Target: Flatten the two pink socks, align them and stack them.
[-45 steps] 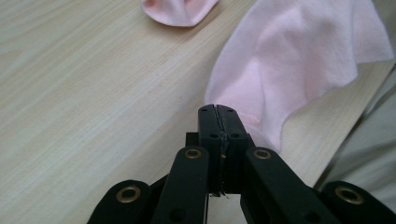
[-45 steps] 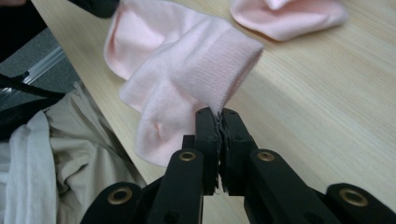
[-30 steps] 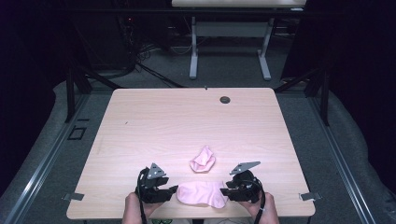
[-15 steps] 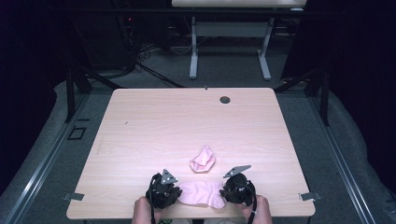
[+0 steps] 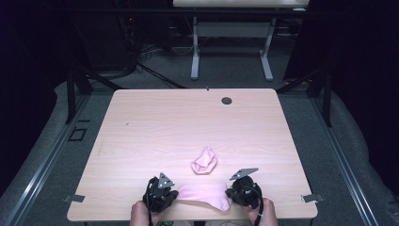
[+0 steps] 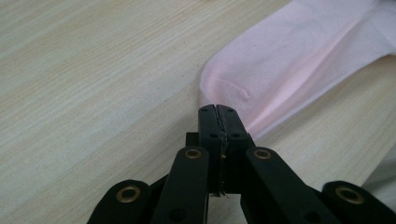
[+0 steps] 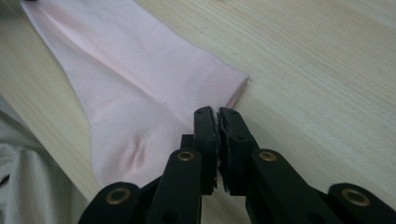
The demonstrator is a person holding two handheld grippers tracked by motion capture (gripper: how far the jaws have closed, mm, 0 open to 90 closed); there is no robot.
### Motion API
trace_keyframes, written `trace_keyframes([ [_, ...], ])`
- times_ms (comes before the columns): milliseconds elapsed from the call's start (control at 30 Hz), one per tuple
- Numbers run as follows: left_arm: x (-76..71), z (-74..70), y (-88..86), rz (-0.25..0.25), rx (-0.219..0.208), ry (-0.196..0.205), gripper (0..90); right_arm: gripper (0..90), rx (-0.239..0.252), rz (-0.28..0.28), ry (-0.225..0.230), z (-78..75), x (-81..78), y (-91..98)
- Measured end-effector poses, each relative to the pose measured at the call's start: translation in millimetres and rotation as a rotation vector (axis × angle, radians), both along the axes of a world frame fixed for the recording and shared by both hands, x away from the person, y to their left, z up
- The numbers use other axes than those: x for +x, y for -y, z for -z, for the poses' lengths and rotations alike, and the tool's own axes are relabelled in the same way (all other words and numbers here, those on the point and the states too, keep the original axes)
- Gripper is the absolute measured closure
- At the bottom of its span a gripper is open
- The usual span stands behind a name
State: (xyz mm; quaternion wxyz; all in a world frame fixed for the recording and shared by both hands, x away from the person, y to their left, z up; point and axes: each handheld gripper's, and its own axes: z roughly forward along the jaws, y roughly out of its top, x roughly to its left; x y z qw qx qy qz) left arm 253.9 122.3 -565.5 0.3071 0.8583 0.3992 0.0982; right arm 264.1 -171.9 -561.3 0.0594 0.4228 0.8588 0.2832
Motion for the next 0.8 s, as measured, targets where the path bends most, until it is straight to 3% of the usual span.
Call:
trace_keyframes([
  [67,0.6,-1.5,-0.5,-0.004,-0.010,-0.001,87.7,82.6,-0.002,-0.007,0.001,-0.9,0.2,-0.1],
  [100,1.8,-4.8,-1.9,-0.011,-0.032,0.009,68.8,67.4,0.020,-0.016,0.001,-4.3,1.2,2.2],
  [167,2.3,-7.6,-3.2,-0.009,-0.049,0.015,57.8,57.2,0.041,-0.023,0.000,-8.5,2.5,5.6],
  [200,3.1,-10.3,-4.2,-0.012,-0.055,0.026,57.8,57.2,0.041,-0.023,0.000,-8.5,2.5,5.6],
  [333,17.7,-20.0,-6.9,-0.016,-0.063,0.047,33.4,41.1,0.075,-0.007,0.039,-24.1,11.6,14.0],
  [433,26.5,-21.6,-5.7,-0.014,-0.074,0.046,25.1,37.8,0.076,-0.004,0.046,-29.3,17.3,14.6],
  [467,32.7,-22.5,-4.8,-0.011,-0.073,0.044,22.7,32.7,0.089,0.002,0.059,-34.6,25.8,12.7],
  [567,45.3,-23.3,-1.6,-0.009,-0.076,0.046,19.5,30.7,0.091,0.008,0.067,-38.0,33.0,9.8],
  [733,69.4,-22.1,4.1,-0.007,-0.096,0.044,16.0,25.2,0.078,-0.008,0.089,-45.9,61.1,-2.1],
  [800,72.4,-22.2,5.2,-0.005,-0.097,0.042,14.5,23.3,0.077,-0.015,0.085,-47.4,70.0,-6.9],
])
